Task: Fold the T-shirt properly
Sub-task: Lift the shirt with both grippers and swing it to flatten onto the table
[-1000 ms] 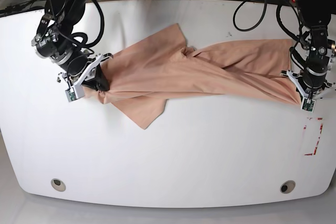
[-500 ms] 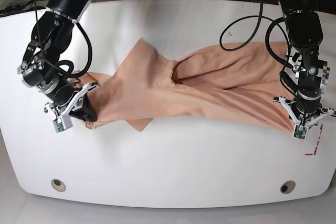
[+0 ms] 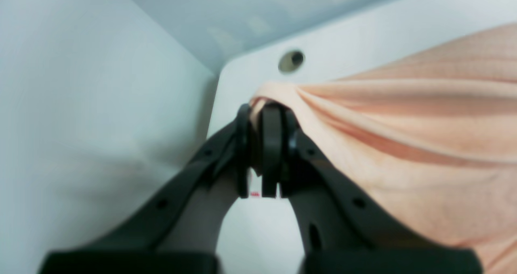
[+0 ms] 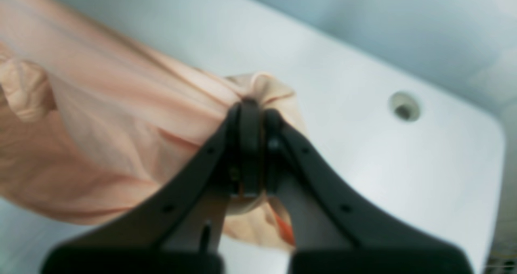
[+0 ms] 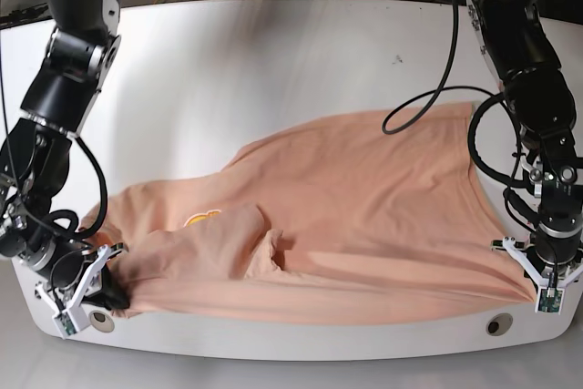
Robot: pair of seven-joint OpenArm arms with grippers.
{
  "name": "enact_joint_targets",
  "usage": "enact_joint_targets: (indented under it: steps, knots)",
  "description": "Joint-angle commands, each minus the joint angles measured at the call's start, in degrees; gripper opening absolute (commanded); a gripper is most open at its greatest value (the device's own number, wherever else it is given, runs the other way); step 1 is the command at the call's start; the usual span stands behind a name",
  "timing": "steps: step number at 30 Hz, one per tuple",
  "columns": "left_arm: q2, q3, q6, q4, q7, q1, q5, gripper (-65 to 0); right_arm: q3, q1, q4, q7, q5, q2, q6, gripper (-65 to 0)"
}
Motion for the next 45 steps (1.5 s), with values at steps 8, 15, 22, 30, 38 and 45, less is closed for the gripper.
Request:
enact_joint_targets:
  steps: [8, 15, 22, 30, 38, 45]
  knots:
    - [-4.1, 1.2, 0.8, 2.2, 6.3, -17.6, 1.1, -65.0, -7.9, 23.8, -8.4, -1.2, 0.5, 4.9, -0.2, -65.0]
    - [-6.4, 2.5, 0.8, 1.8, 6.5, -28.8, 1.1, -65.0, -13.0, 37.1, -12.4, -3.0, 2.6, 5.1, -0.2, -65.0]
    - [-6.9, 6.5, 0.8, 2.1, 6.6, -29.3, 1.2, -65.0, -14.9, 34.4, -13.4, -3.1, 8.8, 7.5, -0.2, -65.0]
    - [-6.8, 5.0, 0.8, 4.4, 6.4, -16.2, 0.7, -65.0, -11.9, 15.2, -13.0, -3.2, 18.8, 10.5, -0.2, -65.0]
    - [-6.3, 5.0, 0.8, 7.8, 6.1, 0.5, 0.7, -65.0, -1.2, -5.6, -12.7, -3.2, 24.1, 9.8, -0.2, -65.0]
    - [-2.8, 2.4, 0.8, 7.8, 0.7, 15.4, 0.9, -65.0, 4.4, -17.3, -12.7, -3.1, 24.1, 8.0, -0.2, -65.0]
